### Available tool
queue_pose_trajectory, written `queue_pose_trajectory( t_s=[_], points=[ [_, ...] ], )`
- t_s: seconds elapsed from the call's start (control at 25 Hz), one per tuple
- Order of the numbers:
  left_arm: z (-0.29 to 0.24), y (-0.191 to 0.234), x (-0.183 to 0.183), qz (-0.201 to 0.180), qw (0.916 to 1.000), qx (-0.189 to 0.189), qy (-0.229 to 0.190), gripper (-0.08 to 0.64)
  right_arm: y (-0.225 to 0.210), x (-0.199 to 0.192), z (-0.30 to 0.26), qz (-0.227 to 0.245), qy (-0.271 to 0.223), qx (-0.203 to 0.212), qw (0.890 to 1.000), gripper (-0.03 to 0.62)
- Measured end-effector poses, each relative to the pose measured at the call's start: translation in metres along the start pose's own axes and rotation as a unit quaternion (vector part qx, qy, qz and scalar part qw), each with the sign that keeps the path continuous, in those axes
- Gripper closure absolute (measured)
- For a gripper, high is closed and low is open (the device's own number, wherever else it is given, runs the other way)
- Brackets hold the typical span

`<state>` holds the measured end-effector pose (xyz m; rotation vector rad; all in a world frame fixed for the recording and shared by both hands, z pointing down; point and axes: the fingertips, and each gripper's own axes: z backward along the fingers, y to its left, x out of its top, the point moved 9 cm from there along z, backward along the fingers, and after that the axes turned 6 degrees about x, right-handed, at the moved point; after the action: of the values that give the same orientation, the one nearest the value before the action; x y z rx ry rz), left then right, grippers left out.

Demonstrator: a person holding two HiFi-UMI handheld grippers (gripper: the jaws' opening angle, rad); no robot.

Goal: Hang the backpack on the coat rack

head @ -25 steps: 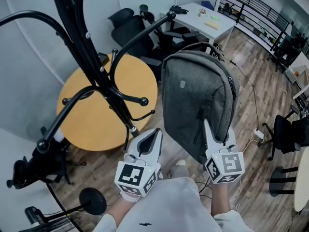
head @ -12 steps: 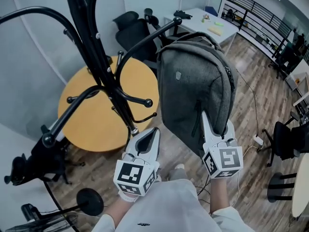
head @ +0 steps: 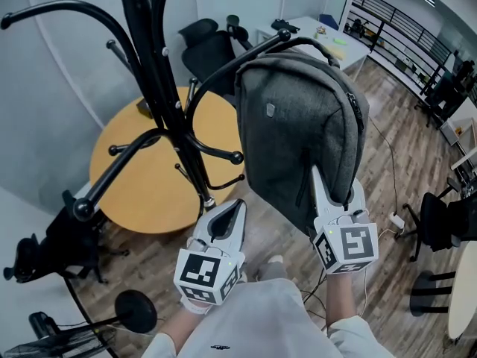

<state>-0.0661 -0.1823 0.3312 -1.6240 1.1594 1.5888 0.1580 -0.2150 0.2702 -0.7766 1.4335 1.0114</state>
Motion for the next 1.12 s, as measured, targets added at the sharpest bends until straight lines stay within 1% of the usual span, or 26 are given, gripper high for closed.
queue_pose_trajectory(
  t_s=[0.24,0.4,0.72,0.88,1.12],
  points=[
    [0.004,0.003,-0.001,0.002,1.0000,-0.001,-0.002,0.543,0.006,0.008,-0.004,0.013,-0.007,0.002,1.000,0.492],
    [0.006,0.008,-0.002,0.003,1.0000,0.002,-0.003,0.543,0.013,0.013,-0.006,0.032,-0.011,0.007,0.999,0.492],
    [0.010,0.012,-0.005,0.012,0.9999,0.009,-0.004,0.543,0.021,0.020,-0.010,0.061,-0.015,0.029,0.998,0.492],
    [0.009,0.013,-0.007,0.016,0.9998,0.009,-0.003,0.543,0.021,0.025,-0.012,0.097,-0.018,0.030,0.995,0.492],
    [0.008,0.012,-0.008,0.021,0.9998,0.002,-0.003,0.543,0.026,0.032,-0.007,0.153,-0.002,0.008,0.988,0.492]
  ],
)
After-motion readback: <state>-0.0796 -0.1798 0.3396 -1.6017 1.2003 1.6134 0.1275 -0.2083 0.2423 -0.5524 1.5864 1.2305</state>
